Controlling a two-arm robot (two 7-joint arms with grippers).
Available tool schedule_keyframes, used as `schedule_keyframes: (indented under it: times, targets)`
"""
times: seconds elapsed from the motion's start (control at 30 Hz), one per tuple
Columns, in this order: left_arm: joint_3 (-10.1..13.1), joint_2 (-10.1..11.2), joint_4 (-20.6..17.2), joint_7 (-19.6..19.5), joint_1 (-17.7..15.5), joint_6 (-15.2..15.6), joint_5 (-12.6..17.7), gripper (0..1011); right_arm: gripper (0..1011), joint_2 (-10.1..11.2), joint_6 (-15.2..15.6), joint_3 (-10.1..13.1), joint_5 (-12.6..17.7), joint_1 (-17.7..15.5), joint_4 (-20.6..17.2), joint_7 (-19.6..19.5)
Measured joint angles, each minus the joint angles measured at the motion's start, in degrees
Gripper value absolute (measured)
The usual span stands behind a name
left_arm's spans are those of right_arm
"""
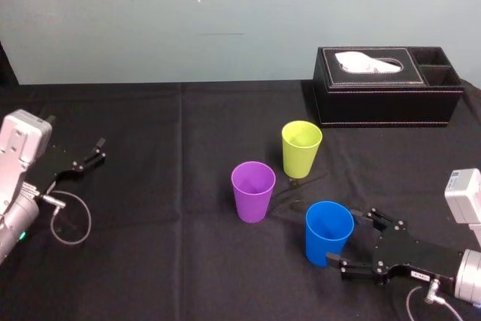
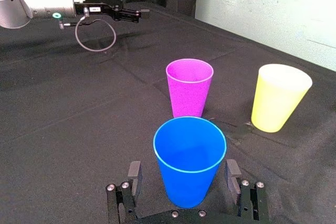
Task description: Stack the three plastic cups sequentially using one hand.
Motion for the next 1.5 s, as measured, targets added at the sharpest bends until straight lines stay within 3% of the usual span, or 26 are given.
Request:
schedule_keyframes:
  times: [0.97, 1.5]
  targets:
    - [0.0, 0.0, 0.0, 0.0, 0.0, 0.0, 0.0, 1010, 1000, -2.4, 0.3, -3.1, -2.5, 3.8, 2.2, -1.1]
    - [0.0, 0.0, 0.0, 0.0, 0.0, 0.0, 0.0, 1010, 1000, -3.6, 0.0, -3.3, -3.6, 4.4, 2.9, -2.1]
